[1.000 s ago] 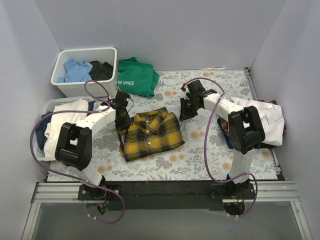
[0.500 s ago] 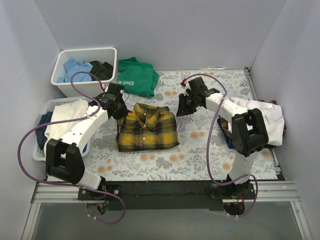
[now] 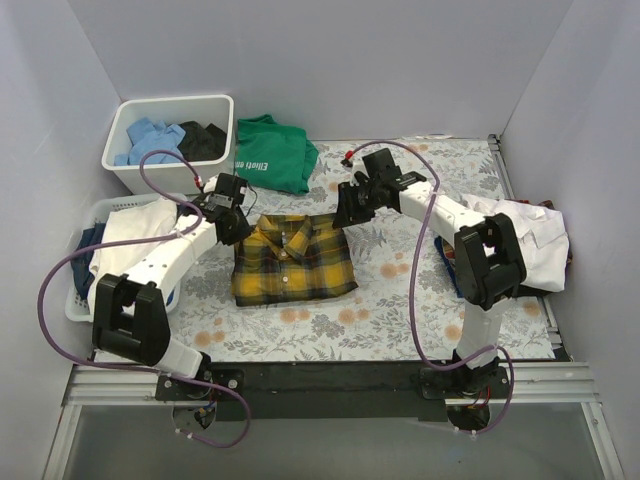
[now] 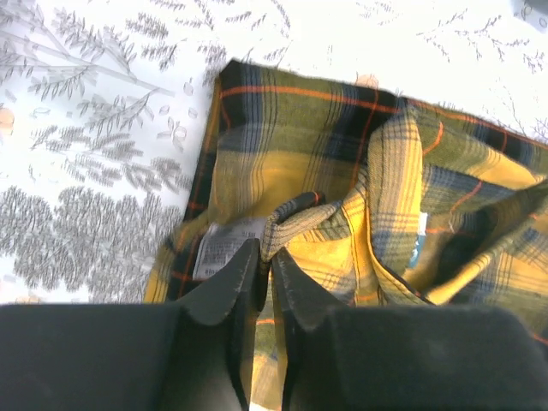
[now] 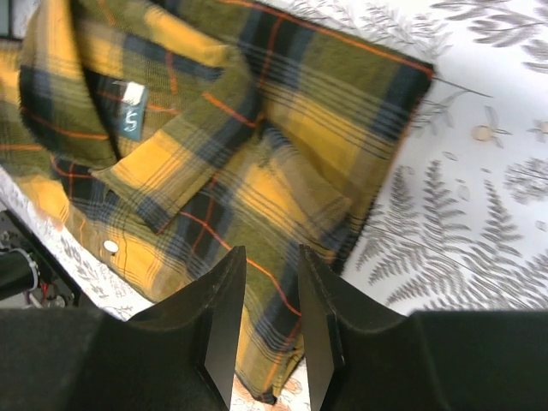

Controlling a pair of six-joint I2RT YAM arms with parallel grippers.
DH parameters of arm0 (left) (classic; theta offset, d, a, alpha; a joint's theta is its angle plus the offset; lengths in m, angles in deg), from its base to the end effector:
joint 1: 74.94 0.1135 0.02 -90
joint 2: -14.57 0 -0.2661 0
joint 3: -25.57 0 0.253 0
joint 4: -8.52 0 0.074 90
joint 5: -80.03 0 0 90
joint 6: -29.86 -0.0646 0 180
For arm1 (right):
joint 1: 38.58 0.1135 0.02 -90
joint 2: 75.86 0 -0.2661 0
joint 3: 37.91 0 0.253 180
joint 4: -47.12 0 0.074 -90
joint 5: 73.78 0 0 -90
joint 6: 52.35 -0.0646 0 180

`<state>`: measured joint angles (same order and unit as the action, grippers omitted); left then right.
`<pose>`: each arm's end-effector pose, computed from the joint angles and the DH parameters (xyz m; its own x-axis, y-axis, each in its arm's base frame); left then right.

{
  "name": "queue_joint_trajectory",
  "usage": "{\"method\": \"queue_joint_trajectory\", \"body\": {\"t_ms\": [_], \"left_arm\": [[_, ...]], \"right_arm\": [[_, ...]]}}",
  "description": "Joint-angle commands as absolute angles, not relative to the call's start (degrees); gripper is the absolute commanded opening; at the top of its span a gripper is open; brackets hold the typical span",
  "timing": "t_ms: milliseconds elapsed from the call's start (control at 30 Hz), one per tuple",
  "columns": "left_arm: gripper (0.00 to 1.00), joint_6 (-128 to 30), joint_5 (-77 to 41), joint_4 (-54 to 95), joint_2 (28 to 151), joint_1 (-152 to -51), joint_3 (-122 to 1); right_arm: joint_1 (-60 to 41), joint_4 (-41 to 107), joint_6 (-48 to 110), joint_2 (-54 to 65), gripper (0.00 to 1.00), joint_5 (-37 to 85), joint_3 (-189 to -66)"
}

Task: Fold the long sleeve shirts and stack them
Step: Fold the shirt

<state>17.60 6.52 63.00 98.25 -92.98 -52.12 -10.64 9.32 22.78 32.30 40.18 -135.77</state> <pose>0.2998 -0.0784 0.2333 -0.3359 -0.8761 -0.3460 -0.7736 0.4661 -0.4292 0.3770 0.2297 0.2221 -0.8069 -0.1625 -0.5679 -0.4767 0.7470 0.4635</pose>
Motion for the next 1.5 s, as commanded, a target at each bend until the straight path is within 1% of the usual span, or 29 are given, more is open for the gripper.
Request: {"method": "queue_joint_trajectory", "body": {"t_ms": [0, 33, 100, 133, 267, 300, 400, 500, 667, 767, 800, 833, 867, 900, 933, 967, 1000, 1067, 1100, 1200, 1300, 1367, 1467], "left_arm": [[0.13, 16.0, 8.7, 57.5, 101.5, -91.9, -52.4], [0.17, 15.3, 8.7, 57.1, 103.6, -91.6, -53.3], [0.21, 14.3, 8.9, 56.5, 105.6, -90.9, -54.3], [0.26, 13.9, 8.8, 56.3, 107.1, -90.5, -54.9], [0.35, 13.4, 9.4, 56.5, 109.7, -88.4, -56.2], [0.35, 13.3, 9.5, 56.5, 110.1, -88.1, -56.1], [0.32, 12.4, 9.3, 56.4, 111.1, -86.9, -55.5], [0.34, 11.7, 8.9, 56.3, 111.8, -86.3, -54.8], [0.35, 11.8, 7.6, 56.5, 113.6, -86.0, -54.6], [0.41, 11.9, 7.4, 57.0, 112.1, -86.0, -55.5], [0.48, 11.7, 7.5, 57.0, 111.4, -85.9, -55.9], [0.50, 11.4, 7.6, 56.7, 109.8, -85.8, -55.9], [0.52, 11.1, 7.7, 56.5, 109.1, -85.8, -55.7], [0.54, 11.0, 7.8, 56.5, 108.4, -85.7, -55.6], [0.57, 10.9, 7.4, 57.0, 107.7, -85.4, -55.3], [0.57, 11.0, 7.3, 57.3, 107.6, -85.2, -55.2], [0.58, 11.1, 7.3, 57.7, 107.2, -85.2, -55.0], [0.61, 11.2, 7.1, 58.3, 105.8, -85.1, -54.2], [0.62, 11.2, 6.9, 58.2, 105.3, -85.1, -53.8], [0.64, 11.6, 5.8, 58.5, 103.3, -85.1, -52.8], [0.64, 11.7, 4.3, 59.1, 101.9, -85.0, -51.5], [0.64, 11.7, 3.3, 59.2, 101.4, -85.0, -50.0], [0.65, 11.8, 2.3, 59.1, 100.7, -85.1, -48.5]], "right_arm": [[-9.6, 10.1, 22.2, 34.4, 0.40, 42.7, -137.7], [-9.5, 10.1, 22.2, 34.7, 0.40, 43.2, -137.6], [-9.3, 10.2, 22.0, 35.1, 0.40, 43.6, -137.2], [-9.3, 10.0, 22.0, 35.7, 0.40, 44.2, -137.1], [-9.3, 9.5, 21.7, 37.7, 0.40, 44.3, -136.1], [-9.3, 9.3, 21.3, 38.0, 0.40, 43.4, -136.0], [-9.3, 8.2, 20.9, 39.5, 0.40, 41.0, -136.5], [-9.4, 6.2, 20.3, 41.1, 0.40, 38.2, -138.5], [-9.4, -0.4, 20.6, 46.4, 0.40, 33.9, -145.6], [-9.5, -1.2, 21.2, 46.1, 0.40, 30.5, -146.7], [-9.6, -0.8, 21.2, 45.4, 0.41, 29.1, -146.6], [-9.6, -0.7, 21.3, 43.5, 0.42, 28.4, -146.3], [-9.7, -0.5, 21.0, 42.5, 0.44, 27.6, -145.9], [-9.8, 0.1, 20.9, 41.4, 0.49, 26.9, -144.5], [-10.0, 0.4, 20.8, 39.5, 0.52, 26.9, -143.8], [-10.4, 0.6, 20.8, 38.8, 0.54, 27.0, -143.1], [-10.6, 0.7, 20.6, 38.2, 0.61, 27.5, -141.5], [-11.3, 1.1, 20.7, 37.0, 0.68, 28.9, -139.4], [-11.5, 1.7, 21.1, 36.8, 0.79, 31.6, -138.2], [-11.9, 4.2, 22.5, 36.5, 0.89, 38.2, -133.6], [-11.9, 9.0, 23.0, 35.9, 0.96, 43.6, -128.2], [-12.0, 13.6, 22.4, 35.5, 0.99, 46.3, -124.3], [-12.0, 18.3, 20.4, 35.7, 0.99, 50.9, -120.5]]}}
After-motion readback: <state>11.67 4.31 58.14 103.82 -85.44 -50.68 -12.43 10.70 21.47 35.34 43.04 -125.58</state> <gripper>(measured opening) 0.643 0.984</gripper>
